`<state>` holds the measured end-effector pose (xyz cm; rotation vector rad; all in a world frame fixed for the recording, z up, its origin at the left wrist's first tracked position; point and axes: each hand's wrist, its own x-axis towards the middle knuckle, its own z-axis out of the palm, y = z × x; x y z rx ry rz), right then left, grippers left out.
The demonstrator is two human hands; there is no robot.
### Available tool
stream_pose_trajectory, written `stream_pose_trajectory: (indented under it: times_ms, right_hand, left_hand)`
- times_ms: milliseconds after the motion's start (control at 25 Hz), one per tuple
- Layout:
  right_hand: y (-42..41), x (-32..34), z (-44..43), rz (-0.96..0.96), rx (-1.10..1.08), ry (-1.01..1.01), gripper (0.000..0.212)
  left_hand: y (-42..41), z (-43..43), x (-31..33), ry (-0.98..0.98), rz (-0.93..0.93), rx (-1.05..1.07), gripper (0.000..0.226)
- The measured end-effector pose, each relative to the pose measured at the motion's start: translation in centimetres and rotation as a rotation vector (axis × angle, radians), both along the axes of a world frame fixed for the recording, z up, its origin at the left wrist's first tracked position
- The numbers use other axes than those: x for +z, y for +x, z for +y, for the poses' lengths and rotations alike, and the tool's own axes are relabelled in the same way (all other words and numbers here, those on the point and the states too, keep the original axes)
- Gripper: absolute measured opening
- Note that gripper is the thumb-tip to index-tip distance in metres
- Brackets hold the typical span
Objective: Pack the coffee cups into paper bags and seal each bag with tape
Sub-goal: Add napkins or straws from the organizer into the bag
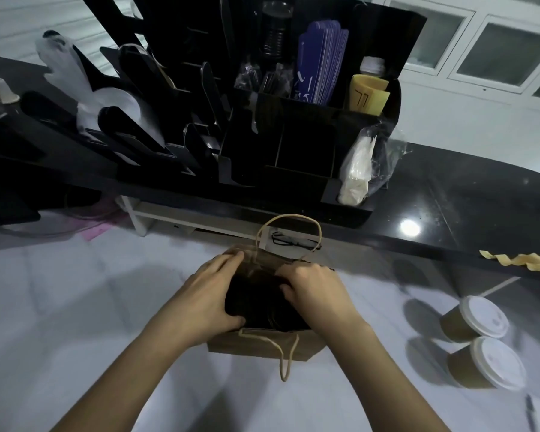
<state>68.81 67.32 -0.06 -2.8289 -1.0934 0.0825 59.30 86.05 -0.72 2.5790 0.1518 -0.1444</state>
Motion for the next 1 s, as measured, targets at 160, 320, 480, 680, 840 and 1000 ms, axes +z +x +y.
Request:
stream_pose_trajectory:
  times_ms: [160,320,480,680,840,1000]
  right_hand:
    - [0.2,-0.9,0.6,0.062,-0.031,-0.019,0.028]
    - [0.3,-1.0,0.0,0.057,-0.05,0.028,0.029]
    - [-0.1,-1.1,-1.6,-0.104,-0.019,0.122,0.019]
    - [-0.8,-1.8,-4.6,-0.271,-0.221,0.229,0.009]
    - [-1.4,-2.4,-6.1,-0.165,-0.363,0.231,0.021]
    - [-1.8,-2.3,-7.7,-0.103,-0.44,0.261,0.027]
  left_hand:
    - [-0.1,0.3,0.0,-0.028,-0.02,0.009,0.114]
    - [-0.1,0.3,-0.3,-0.037,-0.046,0.002,0.111]
    - [0.0,0.2,-0.5,-0.022,-0.06,-0.007,0.108]
    - [0.1,0.0,-0.8,-0.017,-0.082,0.0,0.103]
    - [0.3,-0.7,-0.9,-0.023,-0.075,-0.025,0.106]
    - [0.7,-2.0,-0.9,-0.024,-0.074,-0.07,0.104]
